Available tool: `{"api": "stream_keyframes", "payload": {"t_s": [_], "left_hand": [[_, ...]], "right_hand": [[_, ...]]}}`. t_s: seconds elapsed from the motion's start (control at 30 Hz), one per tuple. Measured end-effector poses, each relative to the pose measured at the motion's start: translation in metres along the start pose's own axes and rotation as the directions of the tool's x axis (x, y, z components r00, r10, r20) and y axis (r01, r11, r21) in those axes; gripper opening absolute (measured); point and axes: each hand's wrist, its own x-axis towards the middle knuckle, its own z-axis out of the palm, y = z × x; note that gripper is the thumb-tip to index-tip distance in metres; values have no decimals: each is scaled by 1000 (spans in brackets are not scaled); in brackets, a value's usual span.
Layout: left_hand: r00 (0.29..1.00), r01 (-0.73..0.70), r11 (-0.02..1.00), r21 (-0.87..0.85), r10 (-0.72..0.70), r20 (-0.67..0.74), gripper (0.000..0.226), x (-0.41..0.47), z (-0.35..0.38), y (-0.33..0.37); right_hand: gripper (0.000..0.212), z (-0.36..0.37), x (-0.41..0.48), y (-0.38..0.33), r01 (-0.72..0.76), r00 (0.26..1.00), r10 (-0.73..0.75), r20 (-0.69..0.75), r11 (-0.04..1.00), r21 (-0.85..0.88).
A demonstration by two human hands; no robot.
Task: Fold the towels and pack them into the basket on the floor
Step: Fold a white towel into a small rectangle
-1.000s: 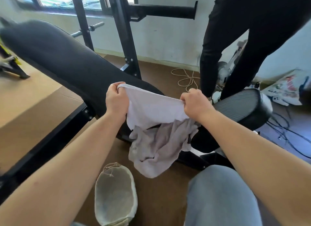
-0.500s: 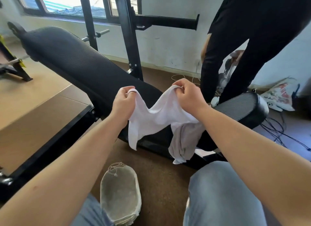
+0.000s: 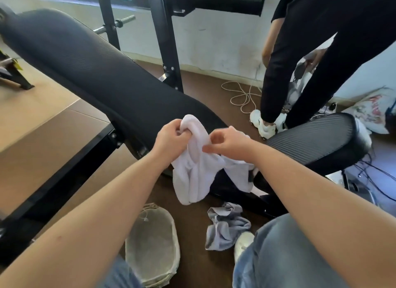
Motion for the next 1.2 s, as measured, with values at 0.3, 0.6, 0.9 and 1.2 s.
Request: {"api": "stream_keyframes", "payload": {"t_s": [0.3, 0.6, 0.9, 1.2], "left_hand": [[981, 56, 953, 298, -107, 159, 55, 17, -42, -6], [991, 135, 884, 448, -129, -44, 69, 22, -114, 10], [982, 34, 737, 675, 102, -160, 25, 23, -179, 17], [795, 275, 961, 38, -205, -571, 26, 15, -224, 30]], "right_hand": [[11, -10, 20, 4, 75, 954, -22, -299, 983, 166], [10, -36, 16, -29, 180, 862, -93, -498, 975, 128], [11, -55, 6, -57, 74, 772, -44, -635, 997, 21], [12, -63, 1, -82, -24, 800, -165, -577, 952, -305]]}}
